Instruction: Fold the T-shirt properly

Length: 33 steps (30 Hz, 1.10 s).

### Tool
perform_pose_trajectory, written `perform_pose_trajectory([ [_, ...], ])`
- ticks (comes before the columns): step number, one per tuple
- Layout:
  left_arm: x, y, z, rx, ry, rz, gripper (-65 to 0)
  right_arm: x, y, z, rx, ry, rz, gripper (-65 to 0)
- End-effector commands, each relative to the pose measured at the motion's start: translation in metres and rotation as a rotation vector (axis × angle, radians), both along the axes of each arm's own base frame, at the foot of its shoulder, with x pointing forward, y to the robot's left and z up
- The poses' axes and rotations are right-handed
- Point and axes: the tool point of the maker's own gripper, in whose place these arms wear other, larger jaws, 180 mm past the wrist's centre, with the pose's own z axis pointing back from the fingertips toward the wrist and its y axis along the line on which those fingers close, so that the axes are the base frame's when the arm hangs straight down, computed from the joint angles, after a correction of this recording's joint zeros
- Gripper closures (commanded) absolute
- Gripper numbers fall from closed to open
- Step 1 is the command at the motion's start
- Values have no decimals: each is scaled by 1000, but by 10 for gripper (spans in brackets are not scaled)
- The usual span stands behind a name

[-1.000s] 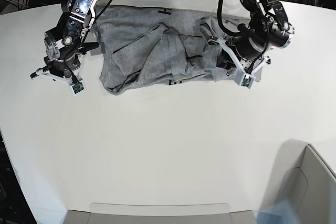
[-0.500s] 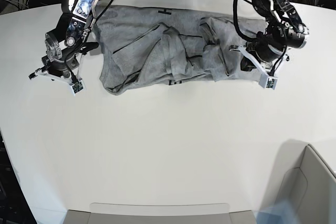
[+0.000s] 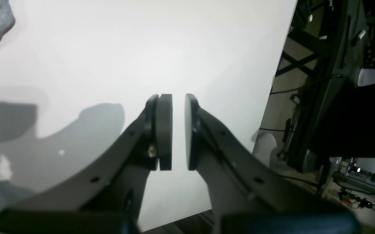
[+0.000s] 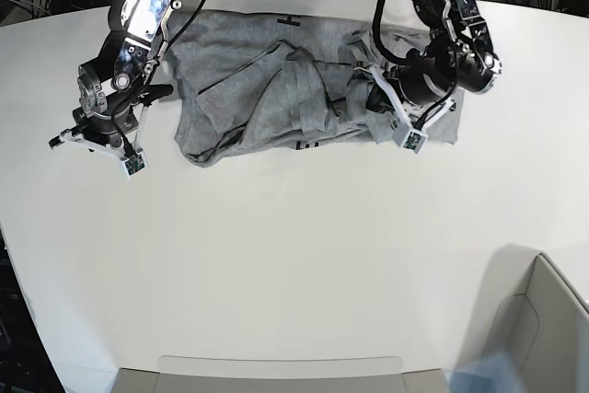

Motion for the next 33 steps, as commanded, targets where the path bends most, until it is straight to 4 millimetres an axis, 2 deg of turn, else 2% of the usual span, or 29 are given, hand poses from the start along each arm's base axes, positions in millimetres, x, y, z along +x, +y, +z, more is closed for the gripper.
perform_pose_trajectory([
  [1, 6, -2, 5, -11, -25, -4, 0, 5, -1, 11, -13, -26, 10, -78],
  [5, 5, -20, 2, -63, -9, -5, 0, 5, -1, 11, -13, -26, 10, -78],
  [8, 4, -53, -2, -123, 9, -63, 0, 5, -1, 11, -11, -27, 10, -78],
  [12, 14, -95, 10, -153, -18, -193, 0, 7, 0, 12, -11, -32, 15, -78],
  [16, 21, -96, 30, -138, -88, -203, 0, 9, -1, 13, -10, -38, 10, -78],
  [21, 38, -88, 65, -111, -218, -191, 0, 9, -1, 14, -12, -38, 11, -78],
  [24, 49, -75, 80, -61, -275, -193, 0, 9, 0, 13, -10, -35, 12, -78],
  [26, 51, -63, 82, -34, -289, -177, 0, 9, 0, 13, -10, -36, 12, -78],
  [28, 55, -38, 86, 10, -308, -126, 0, 9, -1, 13, -10, -36, 10, -78],
  [33, 54, 50, 81, 128, -288, 68, 0, 8, -1, 12, -12, -33, 11, -78],
])
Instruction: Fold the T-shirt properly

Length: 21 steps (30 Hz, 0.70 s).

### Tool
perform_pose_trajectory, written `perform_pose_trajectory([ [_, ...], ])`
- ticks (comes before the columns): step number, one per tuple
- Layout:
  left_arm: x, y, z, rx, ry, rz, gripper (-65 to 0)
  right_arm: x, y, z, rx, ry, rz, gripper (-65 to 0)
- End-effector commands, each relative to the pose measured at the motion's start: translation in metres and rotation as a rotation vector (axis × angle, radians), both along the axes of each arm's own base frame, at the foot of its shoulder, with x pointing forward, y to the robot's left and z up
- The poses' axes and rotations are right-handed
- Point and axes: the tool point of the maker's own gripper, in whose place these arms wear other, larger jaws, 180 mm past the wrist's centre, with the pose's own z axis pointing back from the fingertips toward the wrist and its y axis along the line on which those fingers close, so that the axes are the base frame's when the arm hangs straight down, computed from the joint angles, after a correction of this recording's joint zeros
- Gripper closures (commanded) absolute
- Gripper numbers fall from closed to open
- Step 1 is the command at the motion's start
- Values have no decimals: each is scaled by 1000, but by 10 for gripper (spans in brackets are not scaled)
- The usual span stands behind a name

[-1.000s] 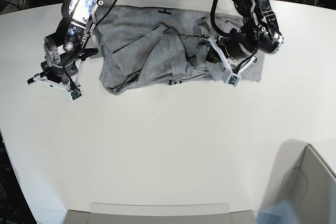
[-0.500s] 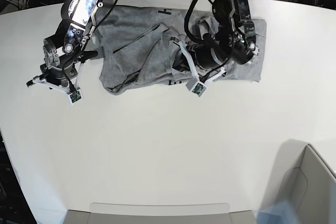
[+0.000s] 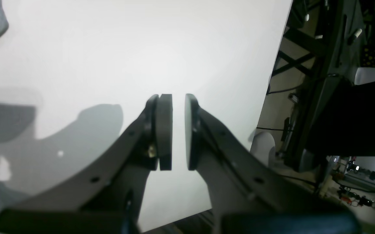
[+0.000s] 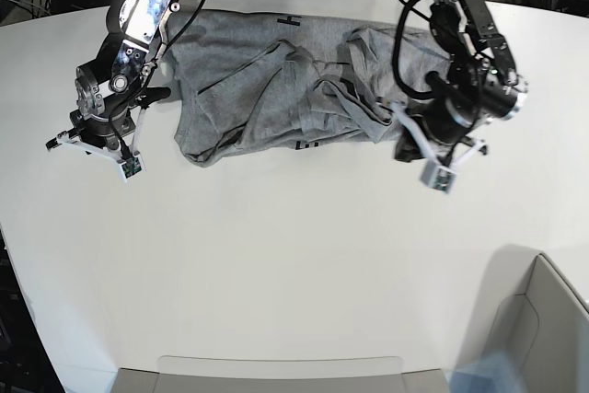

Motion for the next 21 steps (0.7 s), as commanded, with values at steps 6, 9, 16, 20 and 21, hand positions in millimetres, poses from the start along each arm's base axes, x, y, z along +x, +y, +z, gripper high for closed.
perform_pose_trajectory([
  [6, -30, 1, -22, 40, 78, -60, 0, 6, 1, 10, -8, -25, 17, -78],
  [9, -43, -12, -39, 8, 115, -92, 0, 7, 1, 10, -8, -27, 17, -78],
  [16, -53, -31, -62, -55, 153, -130, 0, 6, 1, 9, -7, -24, 17, -78],
  [20, -55, -31, -76, -74, 200, -123, 0, 5, 1, 8, -8, -20, 16, -78],
  [21, -56, -32, -80, -78, 212, -126, 0, 4, 0, 8, -10, -20, 14, -78],
])
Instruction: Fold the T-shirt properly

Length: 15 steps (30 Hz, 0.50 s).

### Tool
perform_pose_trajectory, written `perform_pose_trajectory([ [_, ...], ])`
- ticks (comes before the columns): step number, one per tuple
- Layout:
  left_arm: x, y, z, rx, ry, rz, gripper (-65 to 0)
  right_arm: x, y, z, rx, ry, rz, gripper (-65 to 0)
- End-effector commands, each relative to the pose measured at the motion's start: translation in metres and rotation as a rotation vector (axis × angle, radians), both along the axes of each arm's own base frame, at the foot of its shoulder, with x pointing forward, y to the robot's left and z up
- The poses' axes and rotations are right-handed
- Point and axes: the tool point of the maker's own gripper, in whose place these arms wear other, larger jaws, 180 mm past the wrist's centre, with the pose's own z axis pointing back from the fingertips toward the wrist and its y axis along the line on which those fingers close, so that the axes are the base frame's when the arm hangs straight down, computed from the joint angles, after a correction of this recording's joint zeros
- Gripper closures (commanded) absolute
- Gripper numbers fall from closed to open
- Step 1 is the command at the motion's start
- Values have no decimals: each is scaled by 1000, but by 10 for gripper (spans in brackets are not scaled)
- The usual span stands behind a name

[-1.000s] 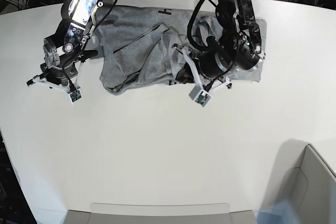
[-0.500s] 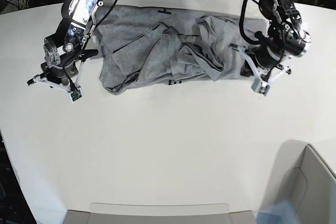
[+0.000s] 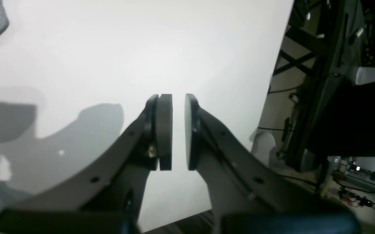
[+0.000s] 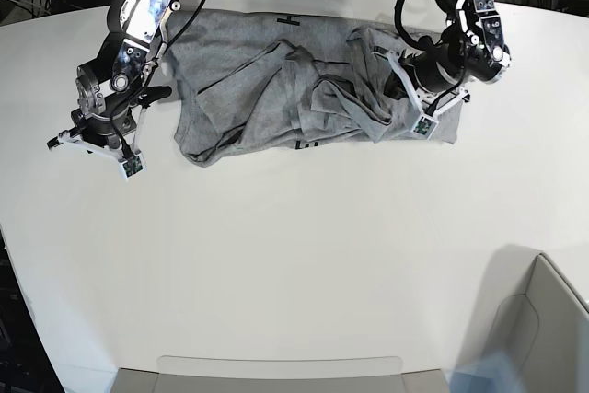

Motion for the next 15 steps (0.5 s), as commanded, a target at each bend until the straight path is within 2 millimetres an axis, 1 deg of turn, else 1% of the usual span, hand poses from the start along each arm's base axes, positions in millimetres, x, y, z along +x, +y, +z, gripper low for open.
perform_pose_trajectory([
  [1, 6, -4, 5, -15, -26, -9, 0, 5, -1, 9, -13, -21, 13, -78],
  [4, 10, -9, 2, -38, -33, -8, 0, 5, 0, 9, -12, -21, 13, -78],
  [6, 17, -14, 6, -46, -53, -20, 0, 5, 0, 9, -10, -21, 13, -78],
  [8, 22, -24, 10, -56, -70, -49, 0, 5, 0, 9, -10, -21, 13, -78],
  [12, 35, -36, 19, -77, -101, -60, 0, 4, 0, 8, -10, -20, 13, -78],
  [15, 42, -39, 24, -88, -119, -58, 0, 4, 0, 8, -12, -20, 13, -78],
])
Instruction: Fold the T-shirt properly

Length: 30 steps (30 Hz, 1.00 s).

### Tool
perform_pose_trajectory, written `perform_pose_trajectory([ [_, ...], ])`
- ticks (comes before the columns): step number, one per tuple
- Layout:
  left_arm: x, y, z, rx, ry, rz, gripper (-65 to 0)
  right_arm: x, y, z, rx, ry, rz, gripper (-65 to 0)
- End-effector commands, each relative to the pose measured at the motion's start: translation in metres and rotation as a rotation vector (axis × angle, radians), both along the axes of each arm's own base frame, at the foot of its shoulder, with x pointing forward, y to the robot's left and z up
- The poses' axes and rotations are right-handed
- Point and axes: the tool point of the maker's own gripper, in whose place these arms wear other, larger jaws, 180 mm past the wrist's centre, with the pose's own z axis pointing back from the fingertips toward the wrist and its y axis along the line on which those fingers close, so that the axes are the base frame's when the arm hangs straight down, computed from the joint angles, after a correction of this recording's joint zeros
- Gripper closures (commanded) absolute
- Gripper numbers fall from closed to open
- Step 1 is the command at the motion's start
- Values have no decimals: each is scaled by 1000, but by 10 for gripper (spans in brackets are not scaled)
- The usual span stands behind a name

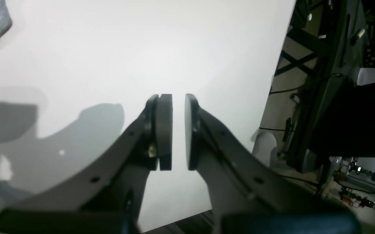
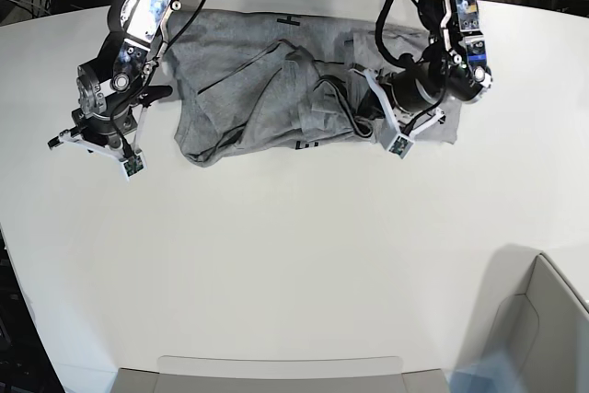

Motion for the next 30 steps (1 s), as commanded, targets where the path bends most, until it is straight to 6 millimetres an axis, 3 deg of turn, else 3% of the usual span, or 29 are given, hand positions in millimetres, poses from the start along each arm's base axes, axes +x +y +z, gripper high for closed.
perform_pose_trajectory([
  [1, 11, -2, 10, -17, -42, 3, 0, 5, 0, 9, -12, -22, 13, -78],
  [6, 19, -22, 4, -82, -14, 7, 0, 6, 0, 10, -14, -25, 14, -78],
  [11, 18, -25, 1, -94, 0, 7, 0, 6, 0, 10, -11, -25, 15, -78],
  [17, 15, -8, 9, -47, -33, 16, 0, 18, 7, 18, 28, -71, 30, -78],
  [21, 6, 3, 9, 5, -20, 4, 0, 13, 14, 25, 103, -79, 2, -84],
  [28, -6, 16, 1, 41, 9, 1, 0, -12, 19, 12, 271, 43, -87, -243],
  [30, -6, 16, -1, 41, 14, 1, 0, -12, 23, 9, 355, 16, -81, -246],
])
